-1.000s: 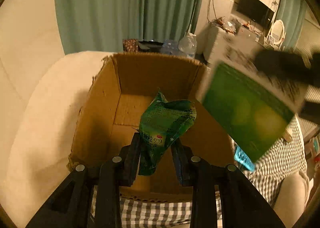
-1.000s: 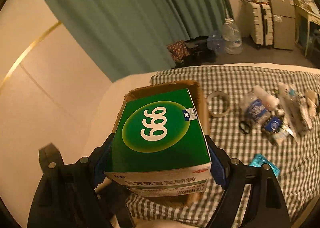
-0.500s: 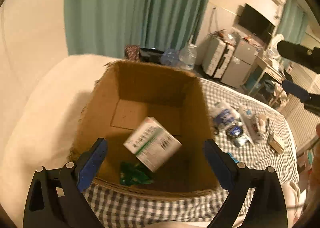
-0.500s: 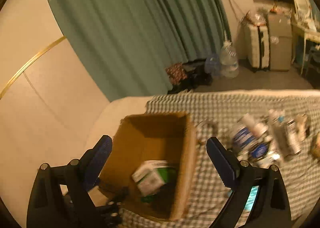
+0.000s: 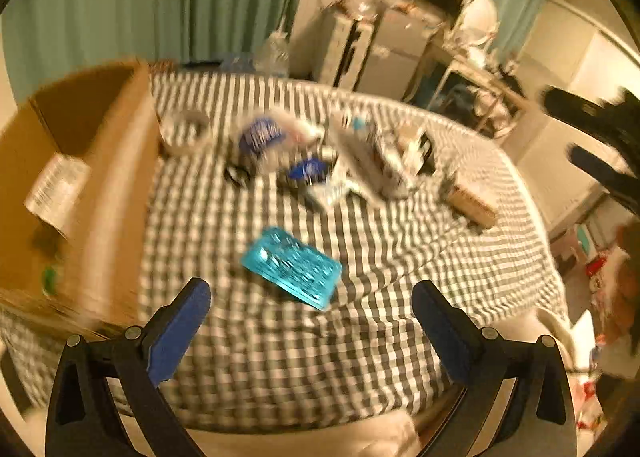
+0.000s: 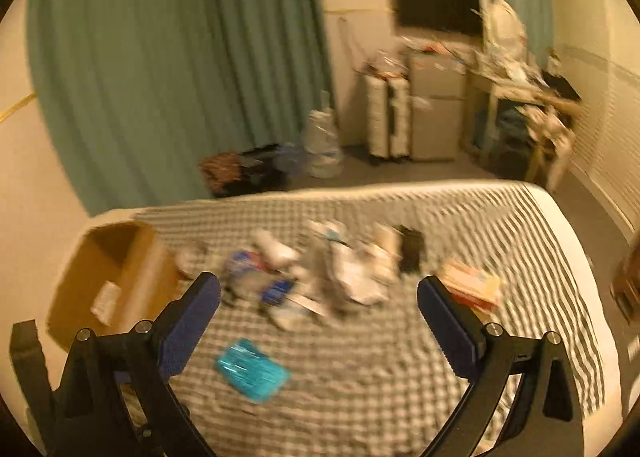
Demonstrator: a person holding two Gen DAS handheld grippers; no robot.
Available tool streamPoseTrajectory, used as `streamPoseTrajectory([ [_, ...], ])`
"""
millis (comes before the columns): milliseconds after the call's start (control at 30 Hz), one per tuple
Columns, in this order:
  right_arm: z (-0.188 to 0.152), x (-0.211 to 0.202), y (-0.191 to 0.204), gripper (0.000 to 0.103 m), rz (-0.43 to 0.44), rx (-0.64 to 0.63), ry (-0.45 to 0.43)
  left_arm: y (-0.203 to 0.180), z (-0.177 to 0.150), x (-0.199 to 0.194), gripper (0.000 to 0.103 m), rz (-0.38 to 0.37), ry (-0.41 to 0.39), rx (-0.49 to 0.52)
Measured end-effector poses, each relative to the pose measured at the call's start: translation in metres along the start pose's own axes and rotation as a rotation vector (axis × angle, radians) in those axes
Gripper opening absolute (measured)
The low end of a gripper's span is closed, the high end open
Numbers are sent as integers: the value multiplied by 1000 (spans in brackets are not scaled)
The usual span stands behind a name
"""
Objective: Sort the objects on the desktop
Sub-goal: 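Grasp foil blister pack with left tool while right tool grasps red-white amoxicillin box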
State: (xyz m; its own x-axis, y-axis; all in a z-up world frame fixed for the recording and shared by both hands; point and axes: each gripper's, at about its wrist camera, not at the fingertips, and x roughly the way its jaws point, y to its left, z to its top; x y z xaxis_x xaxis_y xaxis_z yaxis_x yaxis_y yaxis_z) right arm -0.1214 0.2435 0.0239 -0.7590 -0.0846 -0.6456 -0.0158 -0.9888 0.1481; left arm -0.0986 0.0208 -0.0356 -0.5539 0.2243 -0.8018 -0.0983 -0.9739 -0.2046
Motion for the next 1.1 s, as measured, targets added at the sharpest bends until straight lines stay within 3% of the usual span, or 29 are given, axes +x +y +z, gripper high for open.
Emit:
streamPoseTrajectory([
  [200, -23, 35, -85, 99, -72, 84, 73, -5, -19, 68, 103, 86, 142, -145],
  [367, -27, 62, -127, 99, -90, 180, 109, 2, -17, 96, 103, 247, 145, -335],
  [467, -27, 85, -139, 99, -126, 161, 147, 5, -14, 116, 103, 327, 161, -410],
  [533, -24, 102, -145, 99, -134, 100, 168, 6, -13, 129, 103, 363, 179, -441],
  [633, -19, 125, -156, 99, -73, -6, 202, 12, -13, 149, 103, 376, 213, -471],
  [767, -15, 151, -158, 99, 7, -266, 255, 9, -11, 155, 101, 394, 212, -434],
  [867, -19, 172, -151, 99, 14, -516, 307, 5, -9, 151, 84, 361, 217, -387],
  [900, -20, 180, -151, 99, 21, -553, 331, 4, -9, 148, 70, 355, 216, -379],
  [933, -22, 189, -151, 99, 17, -586, 356, 3, -8, 146, 63, 351, 214, -372],
  [1100, -27, 227, -152, 99, 5, -672, 437, 2, -11, 138, 58, 297, 251, -365],
])
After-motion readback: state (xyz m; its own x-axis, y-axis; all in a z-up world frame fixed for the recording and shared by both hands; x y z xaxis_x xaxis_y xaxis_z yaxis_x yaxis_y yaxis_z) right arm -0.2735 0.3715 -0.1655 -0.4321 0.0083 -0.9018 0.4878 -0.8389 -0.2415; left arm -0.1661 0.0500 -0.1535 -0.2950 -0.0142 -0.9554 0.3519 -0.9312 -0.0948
